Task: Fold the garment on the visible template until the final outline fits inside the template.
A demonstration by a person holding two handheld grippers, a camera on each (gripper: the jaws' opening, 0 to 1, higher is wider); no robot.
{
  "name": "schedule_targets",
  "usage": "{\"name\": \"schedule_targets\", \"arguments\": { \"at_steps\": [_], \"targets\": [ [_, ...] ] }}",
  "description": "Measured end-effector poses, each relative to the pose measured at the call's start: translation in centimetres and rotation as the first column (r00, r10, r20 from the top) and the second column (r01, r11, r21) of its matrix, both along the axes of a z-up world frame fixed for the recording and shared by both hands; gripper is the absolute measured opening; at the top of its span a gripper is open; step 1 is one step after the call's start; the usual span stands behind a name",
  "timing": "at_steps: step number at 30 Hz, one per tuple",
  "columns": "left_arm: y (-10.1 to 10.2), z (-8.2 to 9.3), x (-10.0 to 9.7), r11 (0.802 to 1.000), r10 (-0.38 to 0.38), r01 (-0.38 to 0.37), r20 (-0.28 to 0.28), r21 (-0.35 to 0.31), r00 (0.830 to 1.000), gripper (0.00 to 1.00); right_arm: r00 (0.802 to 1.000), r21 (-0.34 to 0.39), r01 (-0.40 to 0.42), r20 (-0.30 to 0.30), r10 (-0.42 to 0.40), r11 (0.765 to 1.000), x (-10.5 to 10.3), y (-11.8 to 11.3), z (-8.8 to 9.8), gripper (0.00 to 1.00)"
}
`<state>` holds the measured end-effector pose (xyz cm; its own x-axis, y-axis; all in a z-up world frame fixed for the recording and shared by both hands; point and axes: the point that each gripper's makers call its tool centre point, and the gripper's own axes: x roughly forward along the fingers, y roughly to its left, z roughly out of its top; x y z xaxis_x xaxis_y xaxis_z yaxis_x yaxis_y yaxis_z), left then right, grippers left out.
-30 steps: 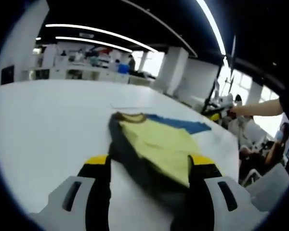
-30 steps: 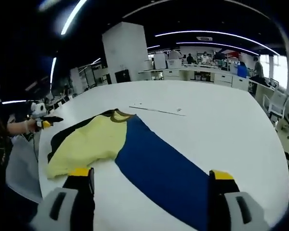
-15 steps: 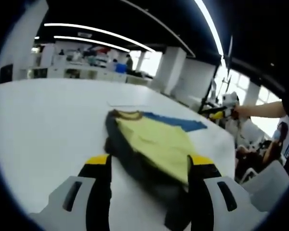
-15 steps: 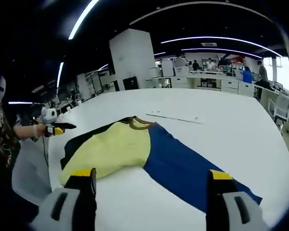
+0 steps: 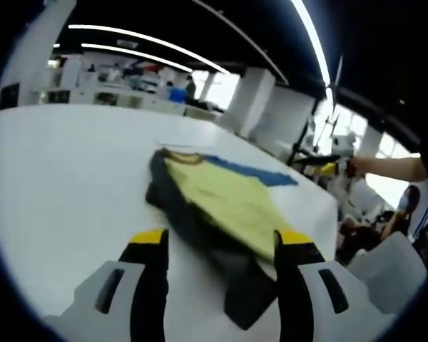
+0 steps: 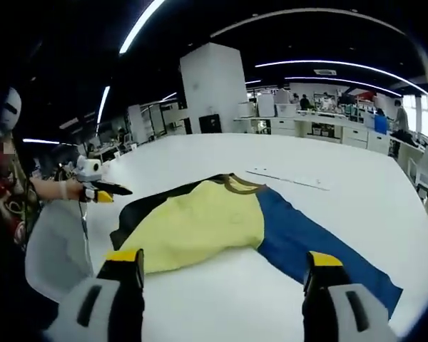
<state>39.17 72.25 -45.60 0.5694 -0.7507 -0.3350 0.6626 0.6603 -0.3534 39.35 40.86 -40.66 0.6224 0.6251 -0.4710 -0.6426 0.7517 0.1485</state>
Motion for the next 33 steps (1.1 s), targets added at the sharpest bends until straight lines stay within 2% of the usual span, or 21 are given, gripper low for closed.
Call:
{"name": "schedule_targets", "arguments": {
  "at_steps": [8,18,21,23,24,25,26,27,29,33],
  "targets": [
    [0.1,-0.1,-0.6,1.0,-0.013,0.013,-0.005,0.0,1.0,0.53,1.0,0.011,-0.001,0.004,0.001,1.0,-0.4,0.3,0.5,0.92],
    [-0.8,-2.1,-1.6,1.0,-0.027,0.028,-0.051,0.007,0.998,0.5,1.0,-0.023,0.013,-0.002,-0.013,1.0,-0.7,-1.1,0.1,0.92],
    [-0.9,-2.6,-1.6,1.0,-0.025,0.026,-0.063,0.015,0.998,0.49,1.0,-0.006,0.023,-0.009,-0.023,1.0,-0.8,-1.2,0.0,0.91],
    [-1.0,-2.8,-1.9,0.999,-0.038,0.039,-0.074,0.013,0.997,0.42,1.0,-0.011,0.021,-0.008,-0.021,1.0,-1.0,-1.2,-0.2,0.91],
    [-1.2,-2.8,-2.3,0.999,-0.051,0.051,-0.085,0.002,0.995,0.34,1.0,-0.011,0.022,-0.01,-0.022,1.0,-1.1,-1.2,-0.3,0.9],
    [-1.4,-3.2,-3.1,0.998,-0.066,0.066,-0.152,-0.005,0.986,0.28,1.0,-0.005,0.024,-0.014,-0.024,1.0,-1.2,-1.2,-0.4,0.9],
    [-1.6,-3.5,-3.3,0.997,-0.08,0.079,-0.171,-0.015,0.982,0.22,0.999,-0.002,0.026,-0.018,-0.026,1.0,-1.3,-1.2,-0.5,0.9],
    [-1.6,-3.5,-3.1,0.997,-0.075,0.075,-0.149,-0.009,0.986,0.18,0.999,-0.002,0.028,-0.021,-0.028,1.0,-1.3,-1.2,-0.6,0.9],
    [-1.5,-4.0,-3.1,0.998,-0.067,0.069,-0.144,0.008,0.987,0.21,0.999,-0.006,0.029,-0.022,-0.029,1.0,-1.5,-1.3,-0.8,0.89],
    [-1.4,-4.6,-3.2,0.998,-0.055,0.058,-0.168,0.01,0.984,0.24,0.999,0.002,0.03,-0.025,-0.03,1.0,-1.7,-1.2,-0.8,0.88]
  ]
}}
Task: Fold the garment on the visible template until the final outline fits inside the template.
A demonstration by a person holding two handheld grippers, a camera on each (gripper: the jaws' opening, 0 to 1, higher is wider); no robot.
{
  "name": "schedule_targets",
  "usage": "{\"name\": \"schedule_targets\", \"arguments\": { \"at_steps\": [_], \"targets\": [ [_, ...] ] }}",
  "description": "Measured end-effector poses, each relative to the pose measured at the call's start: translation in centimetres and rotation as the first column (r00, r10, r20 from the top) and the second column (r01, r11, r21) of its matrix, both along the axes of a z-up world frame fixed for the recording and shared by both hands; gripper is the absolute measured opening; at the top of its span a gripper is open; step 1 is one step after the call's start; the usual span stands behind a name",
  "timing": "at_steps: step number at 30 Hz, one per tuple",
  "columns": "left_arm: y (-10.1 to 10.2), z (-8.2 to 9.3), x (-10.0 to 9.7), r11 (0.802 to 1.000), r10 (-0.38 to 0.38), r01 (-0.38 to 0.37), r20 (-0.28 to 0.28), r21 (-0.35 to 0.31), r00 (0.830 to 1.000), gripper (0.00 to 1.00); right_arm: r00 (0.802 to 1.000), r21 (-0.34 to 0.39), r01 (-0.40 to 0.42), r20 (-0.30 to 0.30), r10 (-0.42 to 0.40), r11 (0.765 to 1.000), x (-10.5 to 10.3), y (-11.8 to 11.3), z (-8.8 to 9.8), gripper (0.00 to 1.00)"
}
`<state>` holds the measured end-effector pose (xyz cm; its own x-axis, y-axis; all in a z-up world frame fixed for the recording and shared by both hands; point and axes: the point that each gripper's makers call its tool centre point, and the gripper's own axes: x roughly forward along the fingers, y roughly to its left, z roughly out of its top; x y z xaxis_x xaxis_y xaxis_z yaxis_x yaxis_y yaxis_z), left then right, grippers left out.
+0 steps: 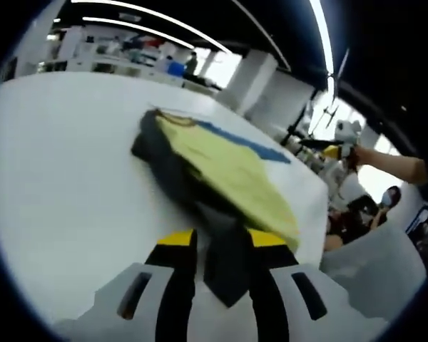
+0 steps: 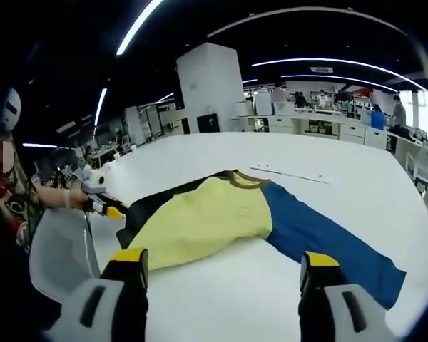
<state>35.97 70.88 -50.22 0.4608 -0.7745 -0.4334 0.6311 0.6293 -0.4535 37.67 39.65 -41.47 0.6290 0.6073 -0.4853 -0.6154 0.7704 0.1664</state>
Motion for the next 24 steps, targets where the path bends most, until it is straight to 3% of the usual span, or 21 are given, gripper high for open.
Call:
{"name": "schedule_targets", "arguments": {
  "at_steps": [6,8,15,24],
  "targets": [
    [0.1,-0.4,-0.6,1.0,-0.01,0.01,-0.035,0.01,0.999,0.26,1.0,0.0,0.006,-0.004,-0.006,1.0,-0.2,-0.2,0.0,0.87],
    [0.3,-0.8,-1.4,1.0,-0.02,0.021,-0.079,0.018,0.997,0.25,1.0,-0.001,0.008,-0.005,-0.008,1.0,-0.2,-0.2,-0.1,0.86],
    [0.7,-1.6,-2.4,0.999,-0.025,0.028,-0.14,0.019,0.99,0.18,1.0,0.01,0.005,-0.012,-0.005,1.0,-0.4,0.3,-0.2,0.85],
    [0.7,-2.6,-2.9,0.998,-0.034,0.041,-0.171,0.037,0.985,0.08,1.0,0.008,0.009,-0.013,-0.009,1.0,-0.5,0.3,-0.1,0.84]
  ]
}}
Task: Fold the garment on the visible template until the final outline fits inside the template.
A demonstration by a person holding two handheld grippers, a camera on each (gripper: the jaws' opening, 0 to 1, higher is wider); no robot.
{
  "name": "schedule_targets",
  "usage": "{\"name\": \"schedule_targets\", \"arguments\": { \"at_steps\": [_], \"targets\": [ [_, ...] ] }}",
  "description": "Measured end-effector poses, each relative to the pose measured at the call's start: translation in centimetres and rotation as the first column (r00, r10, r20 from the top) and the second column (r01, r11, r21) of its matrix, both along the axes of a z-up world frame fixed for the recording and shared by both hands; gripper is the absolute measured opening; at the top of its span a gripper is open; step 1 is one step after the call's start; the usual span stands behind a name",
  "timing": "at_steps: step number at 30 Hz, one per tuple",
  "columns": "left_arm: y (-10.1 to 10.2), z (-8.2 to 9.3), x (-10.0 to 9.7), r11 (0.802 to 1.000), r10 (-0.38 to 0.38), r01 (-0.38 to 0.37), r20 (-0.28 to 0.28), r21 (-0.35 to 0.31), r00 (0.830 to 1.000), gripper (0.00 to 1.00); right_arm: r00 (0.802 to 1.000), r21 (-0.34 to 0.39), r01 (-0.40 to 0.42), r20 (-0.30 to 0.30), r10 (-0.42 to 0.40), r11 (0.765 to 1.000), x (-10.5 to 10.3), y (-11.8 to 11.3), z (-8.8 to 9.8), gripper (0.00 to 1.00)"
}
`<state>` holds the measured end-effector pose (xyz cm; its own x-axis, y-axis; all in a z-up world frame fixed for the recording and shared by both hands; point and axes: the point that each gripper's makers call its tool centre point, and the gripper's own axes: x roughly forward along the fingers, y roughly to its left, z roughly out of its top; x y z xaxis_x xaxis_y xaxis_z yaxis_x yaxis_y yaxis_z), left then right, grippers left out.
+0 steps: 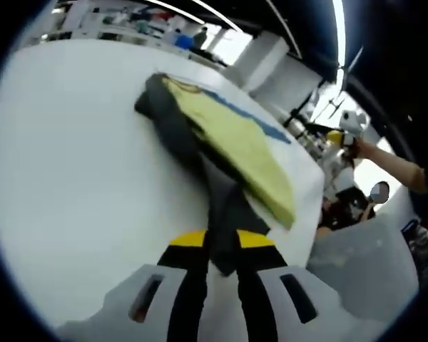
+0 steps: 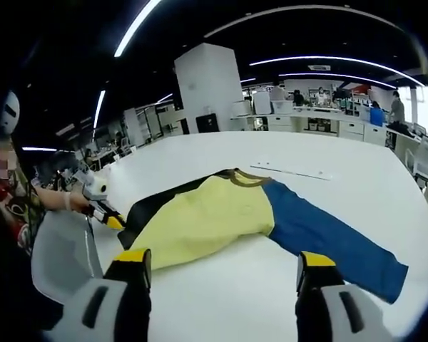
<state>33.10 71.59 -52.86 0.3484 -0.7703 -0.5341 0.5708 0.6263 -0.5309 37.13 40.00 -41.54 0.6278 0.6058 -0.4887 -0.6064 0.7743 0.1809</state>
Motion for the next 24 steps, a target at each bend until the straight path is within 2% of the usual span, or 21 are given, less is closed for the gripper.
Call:
{"name": "schedule_targets", "arguments": {
  "at_steps": [3,8,13,22,24],
  "targets": [
    [0.0,-0.3,-0.1,1.0,-0.001,0.001,-0.021,-0.002,1.0,0.0,1.0,0.002,0.006,0.0,-0.006,1.0,0.0,-0.1,0.0,0.83],
    [0.2,-0.1,-0.1,1.0,0.006,-0.006,-0.02,-0.001,1.0,0.0,1.0,0.002,0.008,-0.006,-0.008,1.0,-0.2,-0.1,-0.1,0.82],
    [1.0,1.0,0.5,0.999,0.038,-0.038,-0.02,-0.017,0.999,0.0,1.0,0.003,0.008,-0.007,-0.008,1.0,-0.3,-0.1,-0.1,0.82],
    [5.1,4.1,3.3,0.994,0.107,-0.107,0.053,-0.009,0.993,0.0,1.0,0.005,0.01,-0.012,-0.01,1.0,-0.4,0.0,-0.1,0.82],
    [6.5,4.3,4.1,0.991,0.13,-0.13,0.061,-0.003,0.99,0.0,1.0,0.003,0.008,-0.012,-0.008,1.0,-0.5,-0.1,-0.1,0.81]
  ]
}}
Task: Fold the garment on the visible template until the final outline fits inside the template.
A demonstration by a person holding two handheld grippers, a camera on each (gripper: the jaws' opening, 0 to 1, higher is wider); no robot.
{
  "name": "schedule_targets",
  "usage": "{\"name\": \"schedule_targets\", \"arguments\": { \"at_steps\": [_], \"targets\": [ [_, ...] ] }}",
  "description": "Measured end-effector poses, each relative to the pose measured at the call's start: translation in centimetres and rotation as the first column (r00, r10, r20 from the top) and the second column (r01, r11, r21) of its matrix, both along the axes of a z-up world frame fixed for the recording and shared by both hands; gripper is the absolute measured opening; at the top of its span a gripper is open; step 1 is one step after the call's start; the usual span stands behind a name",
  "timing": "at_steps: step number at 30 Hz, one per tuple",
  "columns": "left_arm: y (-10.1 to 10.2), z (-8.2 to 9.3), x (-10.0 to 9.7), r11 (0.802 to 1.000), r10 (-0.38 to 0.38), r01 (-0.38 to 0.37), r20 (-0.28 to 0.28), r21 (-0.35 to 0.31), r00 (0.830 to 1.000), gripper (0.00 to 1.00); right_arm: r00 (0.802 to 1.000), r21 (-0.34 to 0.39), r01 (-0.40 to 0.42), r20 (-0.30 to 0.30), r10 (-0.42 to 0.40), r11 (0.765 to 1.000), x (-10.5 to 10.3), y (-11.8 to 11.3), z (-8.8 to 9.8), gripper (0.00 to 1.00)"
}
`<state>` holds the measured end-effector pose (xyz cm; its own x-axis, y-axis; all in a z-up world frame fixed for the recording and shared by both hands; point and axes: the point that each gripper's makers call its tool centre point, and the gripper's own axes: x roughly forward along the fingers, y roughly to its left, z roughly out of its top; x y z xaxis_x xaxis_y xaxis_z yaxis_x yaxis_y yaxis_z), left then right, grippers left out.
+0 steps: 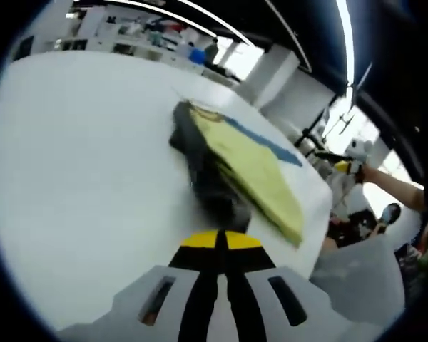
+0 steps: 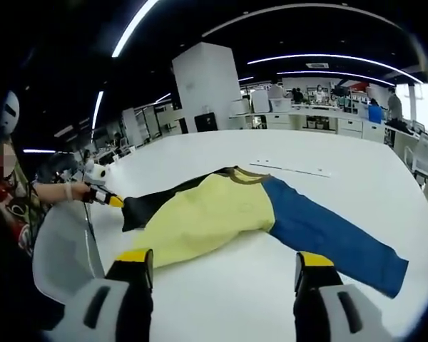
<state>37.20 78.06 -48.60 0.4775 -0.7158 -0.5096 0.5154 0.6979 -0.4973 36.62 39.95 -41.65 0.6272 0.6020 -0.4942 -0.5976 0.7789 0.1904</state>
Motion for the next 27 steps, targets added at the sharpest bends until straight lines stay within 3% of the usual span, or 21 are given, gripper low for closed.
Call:
{"name": "schedule_targets", "arguments": {
  "at_steps": [6,10,12,14,21,27],
  "targets": [
    [3.6,1.6,2.2,0.991,0.134,-0.135,0.051,0.005,0.99,0.0,1.0,-0.001,0.005,-0.006,-0.005,1.0,-0.1,-0.1,0.0,0.81],
    [5.5,2.3,3.4,0.986,0.161,-0.164,0.087,0.034,0.983,0.0,1.0,-0.004,0.004,-0.004,-0.004,1.0,-0.1,0.0,0.2,0.81],
    [7.1,2.4,4.4,0.98,0.161,-0.174,0.129,0.094,0.978,0.0,1.0,-0.004,0.004,-0.004,-0.004,1.0,-0.1,0.0,0.2,0.81],
    [7.8,2.5,4.9,0.978,0.174,-0.186,0.119,0.094,0.978,0.0,1.0,-0.008,0.002,-0.004,-0.002,1.0,-0.2,0.0,0.2,0.82],
    [11.0,3.3,7.6,0.953,0.257,-0.278,0.164,0.121,0.952,0.0,1.0,-0.009,0.006,-0.003,-0.006,1.0,-0.3,-0.1,0.0,0.84],
    [14.2,2.9,10.8,0.922,0.299,-0.337,0.205,0.191,0.932,0.0,1.0,-0.01,0.013,-0.016,-0.013,1.0,-0.6,-0.1,-0.5,0.84]
  ]
}}
